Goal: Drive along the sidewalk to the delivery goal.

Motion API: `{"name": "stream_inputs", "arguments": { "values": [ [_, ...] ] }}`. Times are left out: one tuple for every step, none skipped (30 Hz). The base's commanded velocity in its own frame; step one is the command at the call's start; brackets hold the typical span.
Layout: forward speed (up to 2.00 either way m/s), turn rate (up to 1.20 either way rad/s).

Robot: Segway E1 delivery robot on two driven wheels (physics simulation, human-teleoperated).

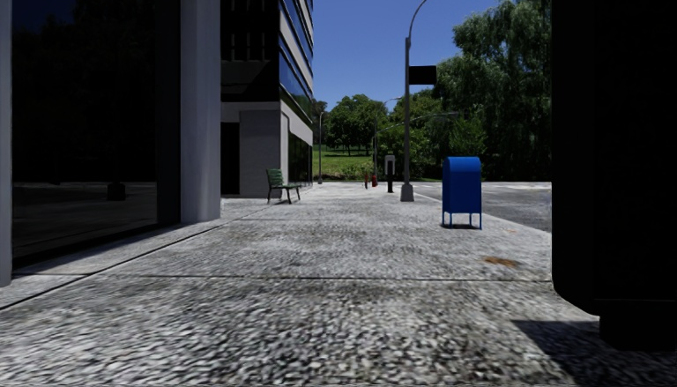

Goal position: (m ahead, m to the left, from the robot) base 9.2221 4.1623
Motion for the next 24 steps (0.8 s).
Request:
{"name": "stream_inputs", "arguments": {
  "values": [
    [2.0,0.0],
    [2.0,0.0],
    [2.0,0.0],
    [2.0,0.0],
    [2.0,0.0],
    [2.0,0.0],
    [2.0,0.0],
    [2.0,0.0],
    [2.0,0.0],
    [2.0,0.0],
    [2.0,0.0],
    [2.0,0.0],
    [2.0,0.0],
    [2.0,0.0],
    [2.0,0.0],
    [2.0,0.0],
    [2.0,0.0],
    [2.0,0.0],
    [2.0,0.0],
    [2.0,0.0],
    [2.0,0.0],
    [2.0,0.0],
    [2.0,0.0],
    [2.0,0.0]
  ]
}}
